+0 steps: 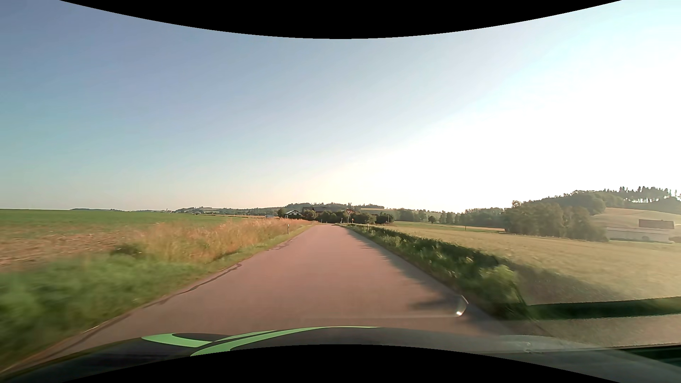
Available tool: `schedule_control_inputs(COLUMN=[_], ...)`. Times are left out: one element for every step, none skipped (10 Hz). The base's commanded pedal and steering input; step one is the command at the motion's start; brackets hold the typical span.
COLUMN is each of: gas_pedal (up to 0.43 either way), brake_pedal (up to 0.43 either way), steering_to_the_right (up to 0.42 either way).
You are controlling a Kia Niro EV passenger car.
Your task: Follow the waypoints while adhering to traffic rules and regulations
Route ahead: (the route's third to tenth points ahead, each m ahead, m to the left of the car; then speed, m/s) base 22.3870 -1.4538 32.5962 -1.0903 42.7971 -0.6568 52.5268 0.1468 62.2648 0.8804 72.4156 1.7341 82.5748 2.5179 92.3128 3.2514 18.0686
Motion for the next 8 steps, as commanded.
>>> schedule_control_inputs(gas_pedal=[0.118, 0.118, 0.118, 0.118, 0.11, 0.11, 0.11, 0.11], brake_pedal=[0.0, 0.0, 0.0, 0.0, 0.0, 0.0, 0.0, 0.0], steering_to_the_right=[-0.013, -0.011, -0.01, -0.01, -0.01, -0.009, -0.008, -0.007])
